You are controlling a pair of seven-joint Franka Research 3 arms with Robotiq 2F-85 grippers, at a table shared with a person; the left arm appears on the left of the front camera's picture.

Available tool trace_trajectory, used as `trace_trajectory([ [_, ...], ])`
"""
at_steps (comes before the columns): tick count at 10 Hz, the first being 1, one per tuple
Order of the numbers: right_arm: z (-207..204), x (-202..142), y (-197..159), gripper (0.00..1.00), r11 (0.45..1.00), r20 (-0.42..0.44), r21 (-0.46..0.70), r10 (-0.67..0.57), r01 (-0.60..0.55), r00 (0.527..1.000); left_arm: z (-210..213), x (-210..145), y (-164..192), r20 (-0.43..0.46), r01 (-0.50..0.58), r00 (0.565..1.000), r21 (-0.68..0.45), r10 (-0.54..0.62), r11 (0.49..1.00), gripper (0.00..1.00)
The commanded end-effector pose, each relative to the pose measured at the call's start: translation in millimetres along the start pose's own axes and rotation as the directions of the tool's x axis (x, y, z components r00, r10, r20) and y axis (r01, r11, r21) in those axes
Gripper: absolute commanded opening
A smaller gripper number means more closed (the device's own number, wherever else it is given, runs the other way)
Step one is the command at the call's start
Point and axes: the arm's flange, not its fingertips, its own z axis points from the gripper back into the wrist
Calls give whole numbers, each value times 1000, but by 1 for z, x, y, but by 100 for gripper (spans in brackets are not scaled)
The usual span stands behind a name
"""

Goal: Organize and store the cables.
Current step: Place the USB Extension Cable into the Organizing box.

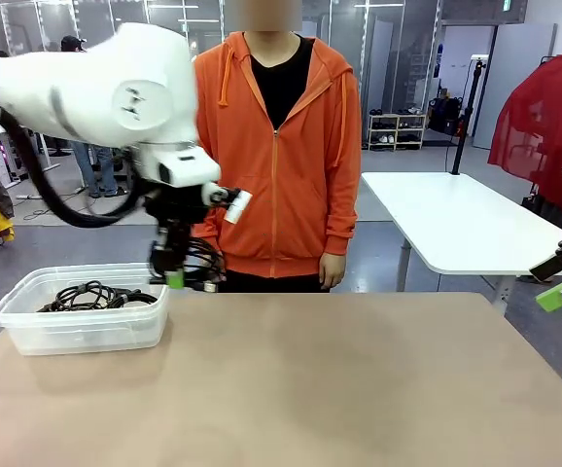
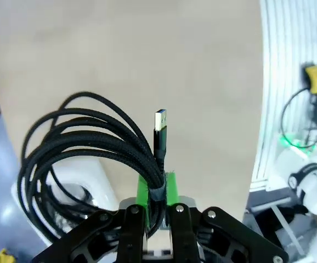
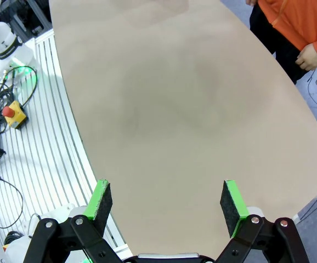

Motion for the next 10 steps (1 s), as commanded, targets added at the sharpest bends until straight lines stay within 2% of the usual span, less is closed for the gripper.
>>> trace_trajectory([
  [1, 0, 0, -2, 100, 1000, -5, 1, 20, -20, 1000, 5, -67, -19, 78, -71, 994, 2, 71, 997, 0],
  [3, 0, 0, -2, 100, 1000, -5, 1, 20, -20, 1000, -8, -117, -10, 119, -268, 956, -27, 269, 963, 0],
  [6, 0, 0, -2, 100, 1000, -5, 1, 20, -20, 1000, -37, -141, 32, 173, -410, 896, -29, 409, 911, 0],
  [8, 0, 0, -2, 100, 1000, -5, 1, 20, -20, 1000, -47, -149, 48, 222, -415, 883, -40, 413, 909, 0],
  [9, 0, 0, -2, 100, 1000, -5, 1, 20, -20, 1000, -45, -153, 32, 150, -398, 904, -55, 401, 916, 0],
  [10, 0, 0, -2, 100, 1000, -5, 1, 20, -20, 1000, -45, -153, 32, 150, -398, 904, -55, 401, 916, 0],
])
